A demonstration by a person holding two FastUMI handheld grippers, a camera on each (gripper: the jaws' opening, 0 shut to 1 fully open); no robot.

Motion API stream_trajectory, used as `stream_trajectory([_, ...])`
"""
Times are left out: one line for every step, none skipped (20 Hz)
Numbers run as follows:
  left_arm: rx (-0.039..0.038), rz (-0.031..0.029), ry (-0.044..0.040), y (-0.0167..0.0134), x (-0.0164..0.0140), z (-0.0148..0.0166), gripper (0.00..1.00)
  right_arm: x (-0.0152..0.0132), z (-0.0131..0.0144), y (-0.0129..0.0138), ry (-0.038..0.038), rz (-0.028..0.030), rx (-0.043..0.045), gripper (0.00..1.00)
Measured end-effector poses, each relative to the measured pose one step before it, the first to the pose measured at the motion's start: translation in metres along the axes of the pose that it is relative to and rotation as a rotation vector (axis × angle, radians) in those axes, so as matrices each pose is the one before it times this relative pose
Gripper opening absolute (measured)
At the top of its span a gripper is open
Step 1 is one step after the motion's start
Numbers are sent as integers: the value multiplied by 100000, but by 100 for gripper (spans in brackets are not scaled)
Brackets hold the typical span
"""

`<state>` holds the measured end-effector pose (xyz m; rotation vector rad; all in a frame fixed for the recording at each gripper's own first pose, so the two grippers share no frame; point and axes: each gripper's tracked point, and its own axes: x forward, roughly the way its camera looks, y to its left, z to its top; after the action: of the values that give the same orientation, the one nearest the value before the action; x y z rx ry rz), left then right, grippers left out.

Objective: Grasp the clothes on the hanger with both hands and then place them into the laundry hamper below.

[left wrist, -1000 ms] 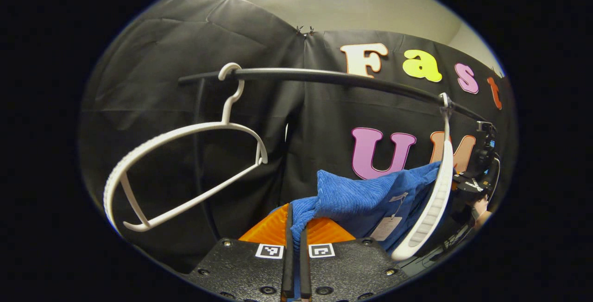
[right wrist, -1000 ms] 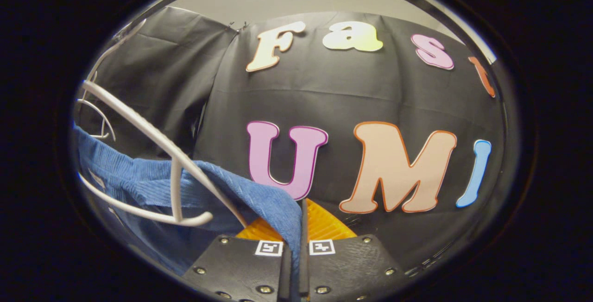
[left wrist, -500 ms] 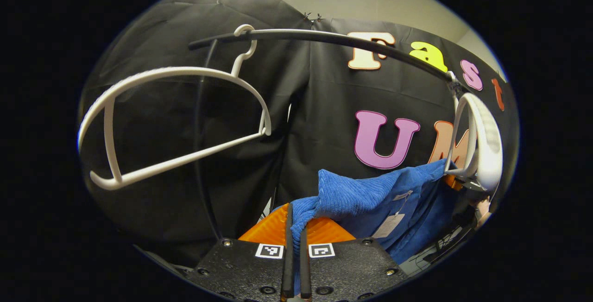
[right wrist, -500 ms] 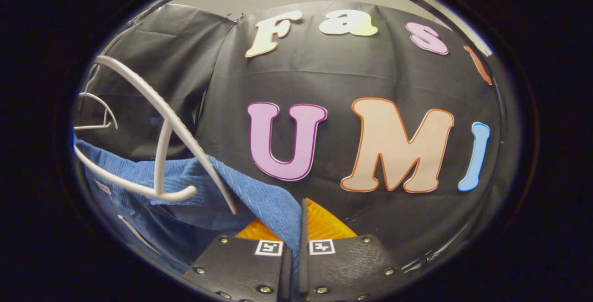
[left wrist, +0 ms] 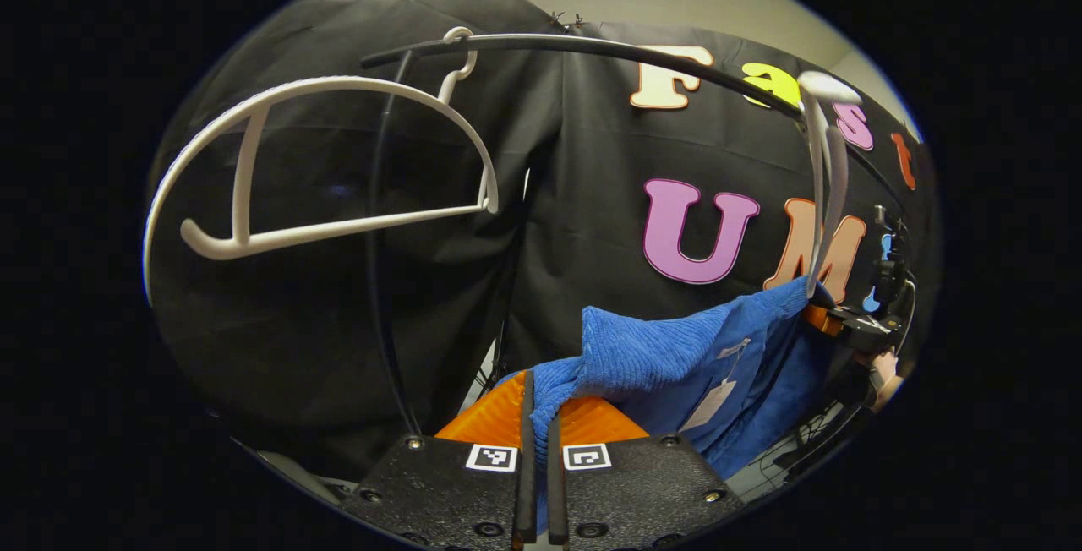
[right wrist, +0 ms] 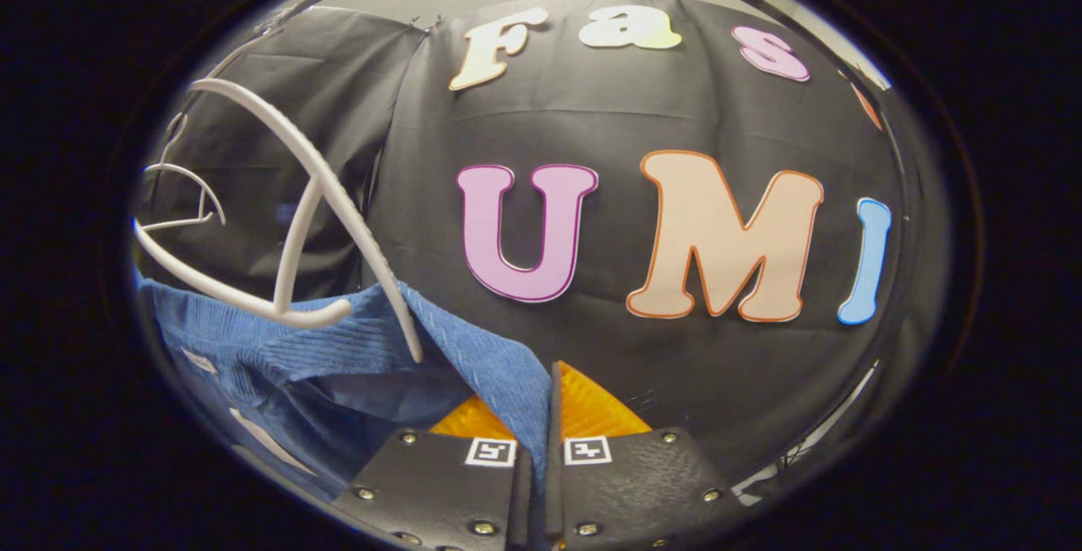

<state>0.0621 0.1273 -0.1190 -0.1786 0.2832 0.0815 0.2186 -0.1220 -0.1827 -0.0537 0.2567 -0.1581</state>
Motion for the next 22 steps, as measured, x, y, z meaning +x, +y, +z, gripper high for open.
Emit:
stream_trajectory([85, -352, 597, -78, -130, -325, 5, -264, -392, -10, 598, -233, 675, 7])
stream_trajectory([102, -248, 441, -75, -182, -358, 6, -257, -339, 117, 565, -1, 783, 7])
stream_trajectory([194, -229, 734, -72, -161, -401, 6, -263, -362, -18, 767, -441, 202, 7])
stream_trajectory([178, -399, 621, -21, -136, -353, 6, -198, -385, 57, 972, -265, -44, 7])
stream_trajectory([139, -354, 593, -84, -30, -299, 6, -207, -449, -115, 709, -301, -174, 8])
stream_trajectory([192, -184, 640, -86, -10, -338, 6, -247, -445, -129, 836, -408, -419, 7])
stream_trajectory([104, -289, 664, -58, -98, -333, 6, -421, -897, 235, 1455, 628, 56, 7])
stream_trajectory([-178, -590, 1250, 36, -288, -594, 6, -422, -750, 149, 1228, 464, -325, 7])
stream_trajectory([-138, -336, 841, -33, -286, -404, 5, -405, -866, -74, 1472, -351, -973, 7])
stream_trajectory([525, 108, 668, -164, 162, -344, 6, -391, -802, -94, 1267, -419, -739, 7])
stream_trajectory([1106, 299, 541, -81, 247, -296, 6, -427, -939, 4, 1233, -171, 118, 7])
stream_trajectory([1081, -30, 507, 68, 11, -331, 6, -515, -821, -17, 1169, -22, 706, 7])
stream_trajectory([877, -263, 611, -58, -196, -387, 6, -394, -758, 30, 1159, -107, 692, 7])
stream_trajectory([828, -362, 584, -247, -509, -382, 6, -458, -621, -10, 1003, -33, 99, 7])
stream_trajectory([929, -550, 551, -312, -100, -286, 6, -464, -513, 85, 833, -60, -115, 7])
stream_trajectory([1005, -836, 214, -421, 157, -358, 6, -266, -560, -45, 612, 44, 35, 7])
stream_trajectory([1035, -1651, -289, -564, -16, -180, 6, -340, -491, 69, 435, 138, 244, 7])
stream_trajectory([878, -2141, 71, -759, 0, -105, 6, -383, -332, 100, 344, 255, 141, 7])
stream_trajectory([816, -2081, 113, -757, -266, -94, 6, -493, -393, 54, 471, 168, 15, 7])
stream_trajectory([956, -1912, 18, -587, -227, -181, 6, -554, -250, 198, 292, 299, 128, 7])
stream_trajectory([1104, -1832, 302, -724, 28, -155, 6, -450, -183, 123, 167, 176, 42, 7])
stream_trajectory([985, -1867, 616, -926, 354, -148, 5, -380, -115, 50, 3, 235, 74, 7])
